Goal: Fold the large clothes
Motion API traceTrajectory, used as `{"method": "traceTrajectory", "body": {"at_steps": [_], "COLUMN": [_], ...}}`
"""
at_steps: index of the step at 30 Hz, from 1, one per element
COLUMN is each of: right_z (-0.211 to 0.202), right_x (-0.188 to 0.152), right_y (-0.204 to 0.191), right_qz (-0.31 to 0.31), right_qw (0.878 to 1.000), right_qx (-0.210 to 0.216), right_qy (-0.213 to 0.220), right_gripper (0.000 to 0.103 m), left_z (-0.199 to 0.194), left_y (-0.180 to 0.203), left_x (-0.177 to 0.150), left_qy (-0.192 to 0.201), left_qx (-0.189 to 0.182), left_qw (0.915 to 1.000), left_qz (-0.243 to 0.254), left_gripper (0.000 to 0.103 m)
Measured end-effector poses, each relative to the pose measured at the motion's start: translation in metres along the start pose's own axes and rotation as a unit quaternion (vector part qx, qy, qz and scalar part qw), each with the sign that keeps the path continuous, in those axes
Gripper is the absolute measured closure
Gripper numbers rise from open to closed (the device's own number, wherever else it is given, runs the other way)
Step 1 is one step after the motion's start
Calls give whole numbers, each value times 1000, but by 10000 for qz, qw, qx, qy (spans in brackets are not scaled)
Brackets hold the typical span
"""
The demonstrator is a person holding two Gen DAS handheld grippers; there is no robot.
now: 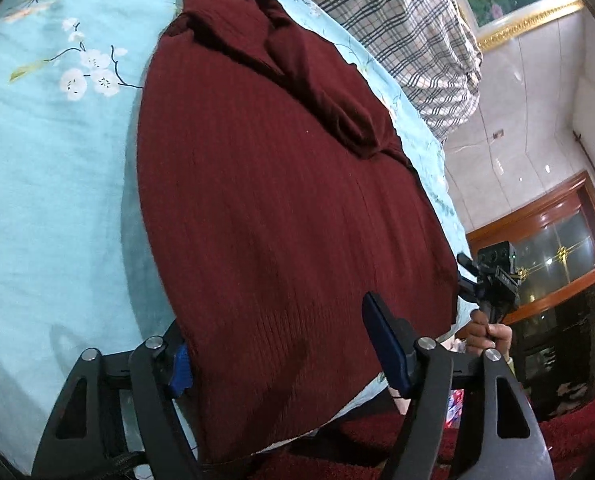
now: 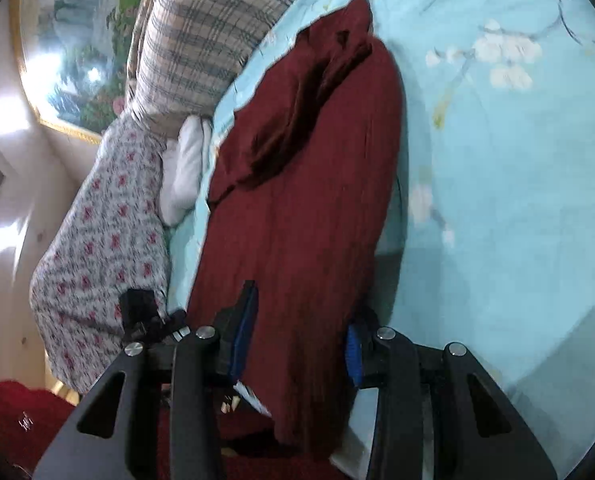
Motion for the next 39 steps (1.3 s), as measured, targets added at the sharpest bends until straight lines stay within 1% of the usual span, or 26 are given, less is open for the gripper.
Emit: {"method": "traceTrajectory", "body": {"at_steps": [3,4,6,9,10,14,15,16,17,18,19,21,23,25,28,30,33,37,39], "right_z": [7,11,14,12,10,0,0,2,5,9,12,14,12,6,-2,-9,-19,-23,-19], "right_x": [19,24,23,9,-1,-25,-31,-36,-40,-45,-48,-47,-42,-36,-21,-10,17,51,76], "right_y": [2,3,5,5,2,-4,-7,-9,-10,-11,-12,-14,-18,-23,-36,-46,-61,-74,-77], "right_qz": [107,243,322,203,109,-163,-265,-368,-444,-518,-564,-636,-585,-542,-536,-588,-713,-896,-968], "right_qw": [9996,9990,9986,9996,9997,9987,9980,9969,9957,9942,9934,9934,9956,9974,9985,9982,9966,9941,9930], "right_qx": [189,320,389,204,114,-138,-213,-311,-405,-492,-527,-563,-434,-265,-8,130,272,318,322], "right_qy": [168,212,183,-61,-170,-462,-538,-625,-711,-806,-844,-773,-584,-390,-122,36,319,515,593], "right_gripper": [63,63,63,63,64,65,67,70,79,90,92,93,94,94,94,94,94,94,94], "left_z": [2,2,1,-1,1,2,2,2,3,5,6,4,-1,-11,-32,-45,-62,-75,-77], "left_y": [-1,-2,-2,-4,-3,-3,-3,-4,-6,-8,-10,-11,-6,0,17,30,51,77,86], "left_x": [2,2,-1,-5,-5,-9,-10,-10,-11,-11,-13,-15,-15,-12,0,12,36,71,95], "left_qy": [48,61,74,58,48,-3,-10,-27,-47,-71,-98,-17,117,269,577,789,1102,1480,1643], "left_qx": [8,29,67,45,57,155,184,223,274,331,407,433,417,303,37,-96,-274,-406,-402], "left_qw": [10000,10000,10000,10000,10000,9997,9996,9995,9993,9991,9988,9986,9986,9988,9979,9962,9926,9864,9837], "left_qz": [-24,-16,-4,-18,-7,165,198,223,239,252,270,294,303,285,292,352,442,581,611], "left_gripper": [37,39,43,45,46,50,55,65,73,94,99,100,100,100,100,100,100,100,100]}}
Point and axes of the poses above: each gripper's, at about its wrist camera, not at the fingertips, and z roughly the way its jaws point, y to its right, x to its top, the point moved 9 cm from there along z, roughly the way its jaws point, and after that the axes turned 11 degrees about -z, right-handed, at the moved point
